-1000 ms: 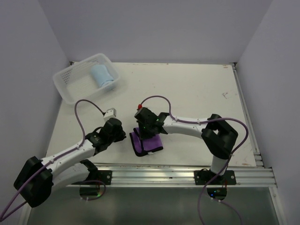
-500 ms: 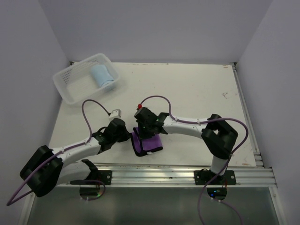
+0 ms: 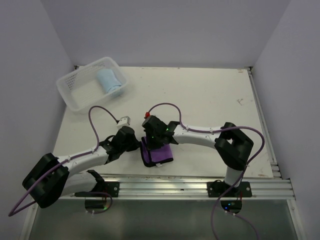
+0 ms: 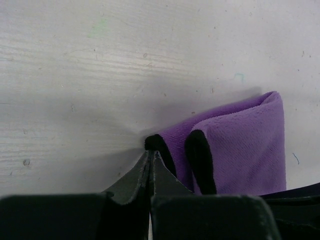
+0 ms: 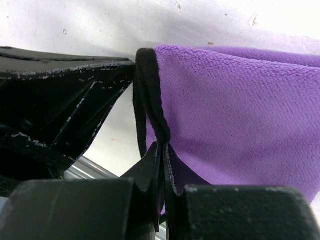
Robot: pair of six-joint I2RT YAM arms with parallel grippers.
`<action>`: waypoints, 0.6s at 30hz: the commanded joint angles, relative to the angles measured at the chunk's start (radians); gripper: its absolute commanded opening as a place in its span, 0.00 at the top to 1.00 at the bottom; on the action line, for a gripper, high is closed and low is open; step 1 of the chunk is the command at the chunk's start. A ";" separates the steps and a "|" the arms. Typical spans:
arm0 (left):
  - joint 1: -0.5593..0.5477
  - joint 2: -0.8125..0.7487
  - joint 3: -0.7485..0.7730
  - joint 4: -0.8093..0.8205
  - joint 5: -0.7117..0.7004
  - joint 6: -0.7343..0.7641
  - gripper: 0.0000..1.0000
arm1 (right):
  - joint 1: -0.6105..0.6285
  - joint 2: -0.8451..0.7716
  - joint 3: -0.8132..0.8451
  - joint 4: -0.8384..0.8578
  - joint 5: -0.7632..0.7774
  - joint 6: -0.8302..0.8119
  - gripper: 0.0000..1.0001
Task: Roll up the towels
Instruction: Fold the towel
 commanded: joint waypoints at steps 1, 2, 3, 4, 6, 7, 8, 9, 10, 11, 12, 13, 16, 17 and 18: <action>-0.007 0.005 0.035 0.027 -0.042 0.008 1.00 | 0.012 -0.063 -0.001 0.033 -0.019 0.012 1.00; -0.005 0.005 0.035 0.027 -0.044 0.012 1.00 | 0.012 -0.068 -0.004 0.033 -0.017 0.012 1.00; -0.005 0.007 0.036 0.027 -0.045 0.013 1.00 | 0.011 -0.071 -0.005 0.030 -0.016 0.012 1.00; -0.005 0.007 0.041 0.027 -0.048 0.013 1.00 | 0.012 -0.077 -0.007 0.030 -0.016 0.012 1.00; -0.005 0.010 0.044 0.027 -0.051 0.019 1.00 | 0.015 -0.083 -0.011 0.031 -0.014 0.012 1.00; -0.007 0.013 0.047 0.027 -0.056 0.022 1.00 | 0.015 -0.083 -0.010 0.031 -0.016 0.010 1.00; -0.007 0.013 0.050 0.027 -0.057 0.024 1.00 | 0.015 -0.082 -0.008 0.031 -0.016 0.010 1.00; -0.007 0.016 0.052 0.027 -0.057 0.025 1.00 | 0.017 -0.077 -0.008 0.031 -0.019 0.010 1.00; -0.007 0.016 0.055 0.027 -0.057 0.025 1.00 | 0.018 -0.077 -0.007 0.034 -0.020 0.012 1.00; -0.005 0.016 0.055 0.027 -0.057 0.027 1.00 | 0.020 -0.071 -0.002 0.036 -0.023 0.013 1.00; -0.005 0.016 0.055 0.027 -0.057 0.027 1.00 | 0.021 -0.068 -0.001 0.043 -0.028 0.013 1.00; -0.007 0.016 0.056 0.027 -0.057 0.027 1.00 | 0.023 -0.066 -0.001 0.045 -0.029 0.016 1.00; -0.007 0.016 0.055 0.027 -0.057 0.025 1.00 | 0.024 -0.052 0.002 0.060 -0.035 0.022 1.00; -0.005 0.017 0.053 0.027 -0.057 0.025 1.00 | 0.026 -0.049 0.002 0.062 -0.037 0.029 1.00; -0.005 0.018 0.053 0.027 -0.057 0.024 1.00 | 0.026 -0.040 0.002 0.074 -0.042 0.033 1.00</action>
